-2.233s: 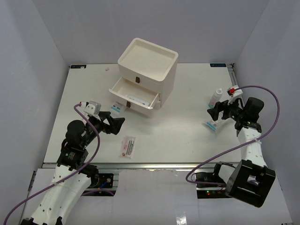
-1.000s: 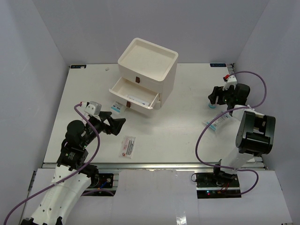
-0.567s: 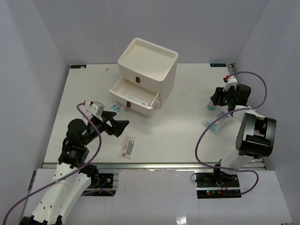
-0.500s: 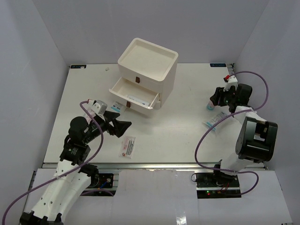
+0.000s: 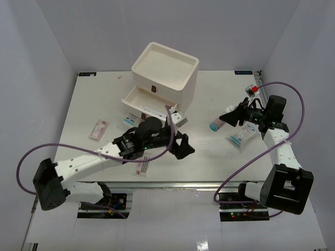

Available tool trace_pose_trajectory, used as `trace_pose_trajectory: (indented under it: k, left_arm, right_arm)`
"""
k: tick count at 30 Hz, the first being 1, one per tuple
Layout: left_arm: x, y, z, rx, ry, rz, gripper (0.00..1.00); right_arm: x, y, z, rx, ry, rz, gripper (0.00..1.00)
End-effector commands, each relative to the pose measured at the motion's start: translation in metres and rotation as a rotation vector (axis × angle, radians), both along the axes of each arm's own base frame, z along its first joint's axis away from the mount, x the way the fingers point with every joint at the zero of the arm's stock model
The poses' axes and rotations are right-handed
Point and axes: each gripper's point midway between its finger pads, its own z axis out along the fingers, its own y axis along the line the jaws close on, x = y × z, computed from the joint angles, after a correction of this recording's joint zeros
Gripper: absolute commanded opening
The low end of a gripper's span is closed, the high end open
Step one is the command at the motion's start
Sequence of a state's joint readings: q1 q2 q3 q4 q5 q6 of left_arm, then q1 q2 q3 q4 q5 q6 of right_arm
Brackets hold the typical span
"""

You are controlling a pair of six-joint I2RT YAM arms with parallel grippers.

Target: Organize the makeup

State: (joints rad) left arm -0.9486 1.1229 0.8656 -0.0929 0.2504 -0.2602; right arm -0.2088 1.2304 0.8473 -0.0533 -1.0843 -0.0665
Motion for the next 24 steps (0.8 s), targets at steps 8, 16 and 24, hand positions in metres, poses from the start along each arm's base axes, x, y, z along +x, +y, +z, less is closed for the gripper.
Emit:
trace_pose_trajectory:
  k: [8, 16, 24]
  left_arm:
    - [0.080, -0.106, -0.009, 0.168, -0.160, 0.173, 0.98]
    - [0.097, -0.143, -0.012, 0.178, -0.201, 0.174, 0.98]
    - [0.098, -0.162, -0.011, 0.166, -0.217, 0.135, 0.89]
  right_arm:
    - [-0.050, 0.025, 0.013, 0.119, 0.040, 0.173, 0.08]
    - [-0.054, 0.027, 0.013, 0.130, 0.047, 0.186, 0.08]
    - [-0.055, 0.027, 0.012, 0.141, 0.058, 0.199, 0.08]
